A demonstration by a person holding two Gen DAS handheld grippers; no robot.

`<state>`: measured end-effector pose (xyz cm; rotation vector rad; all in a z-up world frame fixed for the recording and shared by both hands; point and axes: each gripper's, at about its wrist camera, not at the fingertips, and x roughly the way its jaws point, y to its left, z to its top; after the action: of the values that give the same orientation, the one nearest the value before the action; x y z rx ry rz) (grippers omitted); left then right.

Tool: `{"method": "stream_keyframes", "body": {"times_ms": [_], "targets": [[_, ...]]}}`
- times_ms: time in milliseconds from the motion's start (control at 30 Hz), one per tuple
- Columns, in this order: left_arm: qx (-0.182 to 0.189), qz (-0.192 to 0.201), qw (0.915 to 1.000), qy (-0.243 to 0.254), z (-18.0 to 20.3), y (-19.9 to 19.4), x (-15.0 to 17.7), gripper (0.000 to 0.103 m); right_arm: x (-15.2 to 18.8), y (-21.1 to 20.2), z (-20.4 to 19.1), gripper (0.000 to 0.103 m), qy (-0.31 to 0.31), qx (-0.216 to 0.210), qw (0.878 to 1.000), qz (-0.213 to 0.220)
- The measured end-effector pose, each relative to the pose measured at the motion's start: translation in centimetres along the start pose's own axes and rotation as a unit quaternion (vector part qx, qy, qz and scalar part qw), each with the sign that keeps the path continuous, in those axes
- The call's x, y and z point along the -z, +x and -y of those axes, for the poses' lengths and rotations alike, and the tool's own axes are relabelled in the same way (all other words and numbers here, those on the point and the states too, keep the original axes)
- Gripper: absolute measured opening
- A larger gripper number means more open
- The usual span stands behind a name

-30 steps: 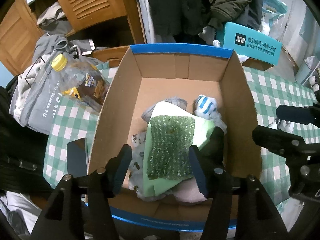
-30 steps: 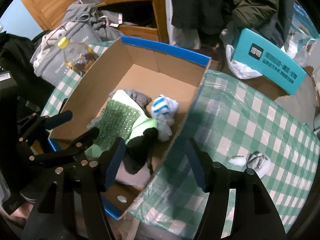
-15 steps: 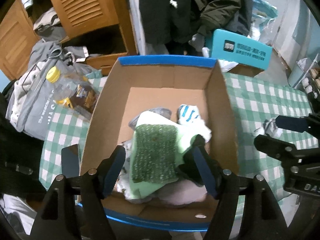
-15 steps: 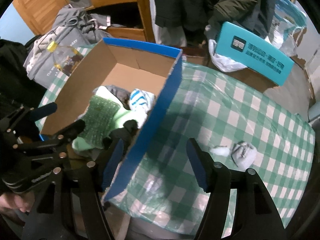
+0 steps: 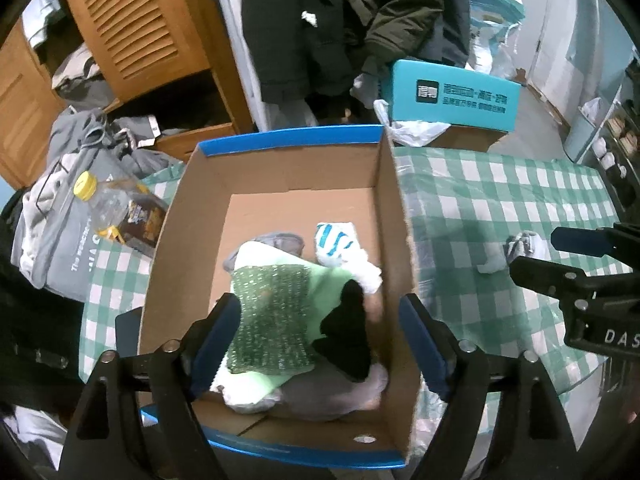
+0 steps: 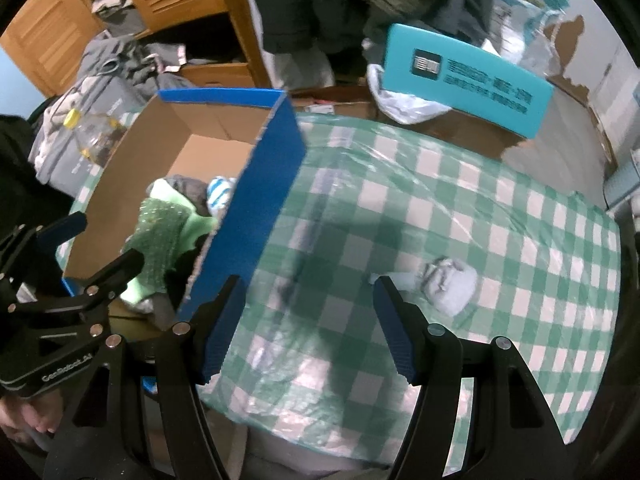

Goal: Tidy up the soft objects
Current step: 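Withdraw both grippers from the box toward the white socks on the table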

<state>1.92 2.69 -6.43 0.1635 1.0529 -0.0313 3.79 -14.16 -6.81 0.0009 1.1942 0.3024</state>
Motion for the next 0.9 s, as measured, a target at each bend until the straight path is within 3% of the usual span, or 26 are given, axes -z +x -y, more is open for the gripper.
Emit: {"method": "stream_keyframes", "body": {"times_ms": [467,900], "targets": [[0.014,0.0,0.9991,0.039,5.3,-0.1,-0.8,0.089,1.4,-0.8,6.6,0.066,0.061,0.022,0.998,0.003],[0.042,-0.028,0.9948,0.088,10.4,2.3,-1.3,0.089,2.3,0.4,11.3,0.066,0.105,0.037,0.994,-0.009]]}}
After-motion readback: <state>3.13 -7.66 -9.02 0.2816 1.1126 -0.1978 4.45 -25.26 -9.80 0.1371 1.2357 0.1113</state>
